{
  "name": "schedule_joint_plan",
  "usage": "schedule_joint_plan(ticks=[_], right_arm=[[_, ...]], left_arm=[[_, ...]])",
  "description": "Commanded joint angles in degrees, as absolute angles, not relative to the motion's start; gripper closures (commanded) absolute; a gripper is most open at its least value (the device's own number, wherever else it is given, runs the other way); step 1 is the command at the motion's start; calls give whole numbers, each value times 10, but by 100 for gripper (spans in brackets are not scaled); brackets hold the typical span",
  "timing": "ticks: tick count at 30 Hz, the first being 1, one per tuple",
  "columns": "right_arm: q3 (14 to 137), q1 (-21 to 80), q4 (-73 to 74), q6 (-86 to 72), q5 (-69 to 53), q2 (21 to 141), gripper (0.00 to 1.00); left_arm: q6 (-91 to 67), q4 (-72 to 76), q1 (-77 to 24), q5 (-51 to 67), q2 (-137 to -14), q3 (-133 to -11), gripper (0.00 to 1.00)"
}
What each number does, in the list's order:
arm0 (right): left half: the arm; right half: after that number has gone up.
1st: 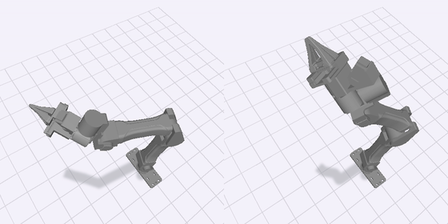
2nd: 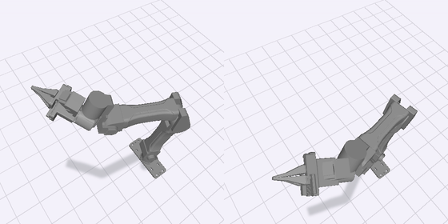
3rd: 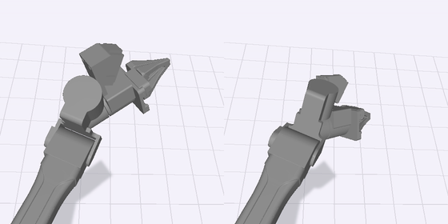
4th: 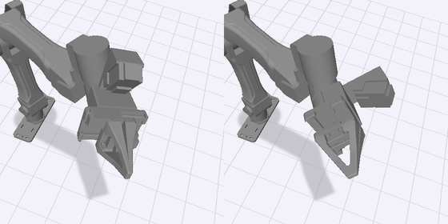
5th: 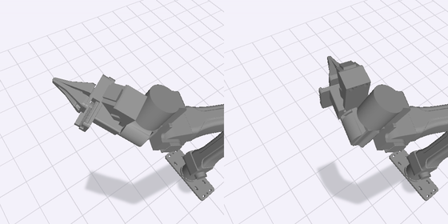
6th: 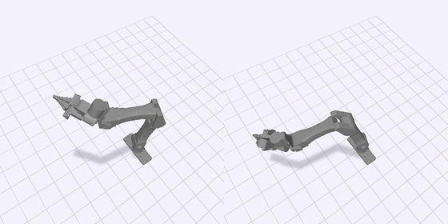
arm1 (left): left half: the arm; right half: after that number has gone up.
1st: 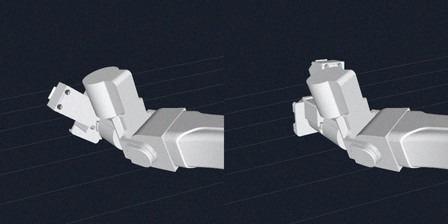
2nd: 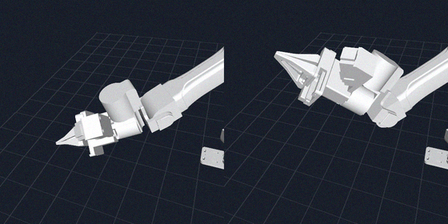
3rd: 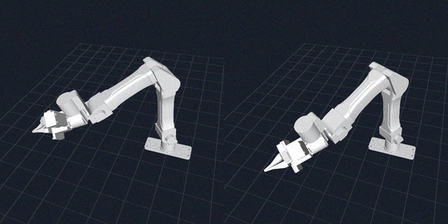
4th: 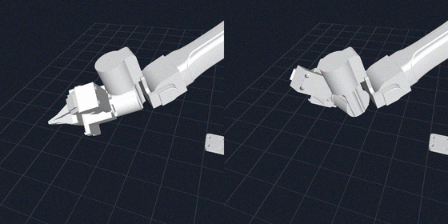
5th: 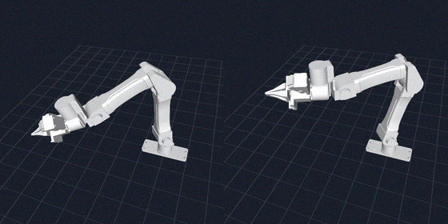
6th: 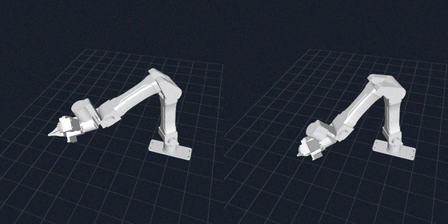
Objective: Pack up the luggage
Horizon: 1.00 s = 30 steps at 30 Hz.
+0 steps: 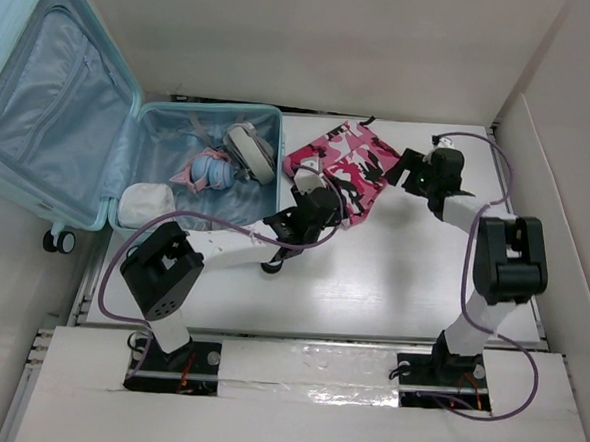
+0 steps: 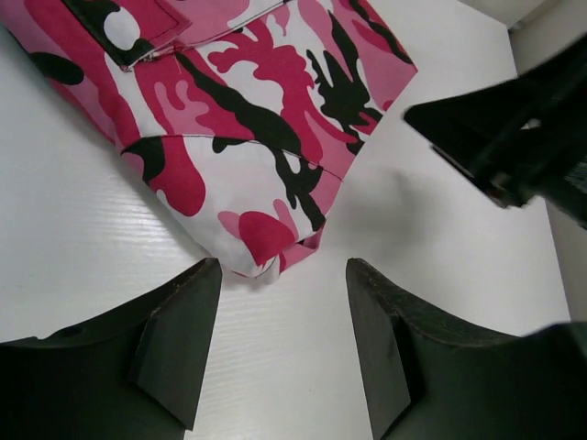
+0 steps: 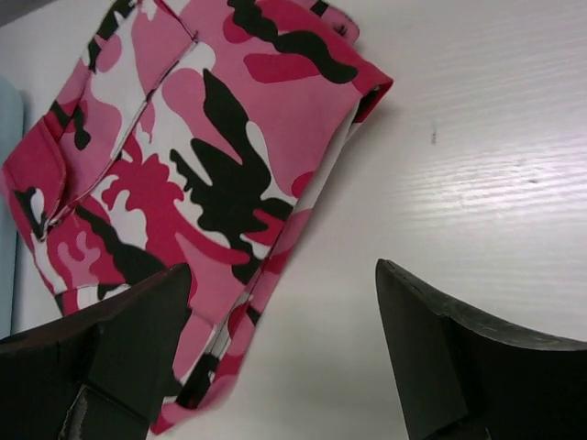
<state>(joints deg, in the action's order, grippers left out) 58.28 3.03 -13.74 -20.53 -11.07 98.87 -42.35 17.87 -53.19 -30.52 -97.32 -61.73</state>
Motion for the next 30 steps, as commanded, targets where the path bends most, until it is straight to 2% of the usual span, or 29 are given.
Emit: schedule_joint_plan(ticks=[1, 5, 8, 10, 11, 12, 15, 18, 25, 30], right_arm=[[655, 31, -149, -252, -184, 1062, 14], [695, 31, -157, -286, -184, 1135, 20], [703, 31, -174, -318, -185, 1156, 34], [698, 25, -191, -344, -192, 1170, 57], [687, 25, -217, -352, -195, 1173, 63], [678, 19, -234, -359, -202, 1173, 76], [640, 5, -286, -385, -218, 1165, 99], [603, -9, -301, -383, -210, 1130, 100], [402, -86, -381, -401, -246, 1020, 100], [308, -132, -412, -393, -253, 934, 98]], left_arm=[[-436, 214, -534, -318, -931, -604, 46], [-448, 203, -534, -321, -925, -590, 40], [-450, 199, -534, -319, -922, -583, 40], [-450, 193, -534, -315, -920, -583, 39], [-448, 193, -529, -314, -920, -582, 39], [-447, 192, -529, -309, -924, -585, 38], [-445, 189, -524, -295, -934, -595, 38], [-437, 197, -524, -284, -951, -607, 38], [-445, 207, -507, -239, -1007, -647, 39], [-453, 212, -507, -230, -1038, -662, 39]])
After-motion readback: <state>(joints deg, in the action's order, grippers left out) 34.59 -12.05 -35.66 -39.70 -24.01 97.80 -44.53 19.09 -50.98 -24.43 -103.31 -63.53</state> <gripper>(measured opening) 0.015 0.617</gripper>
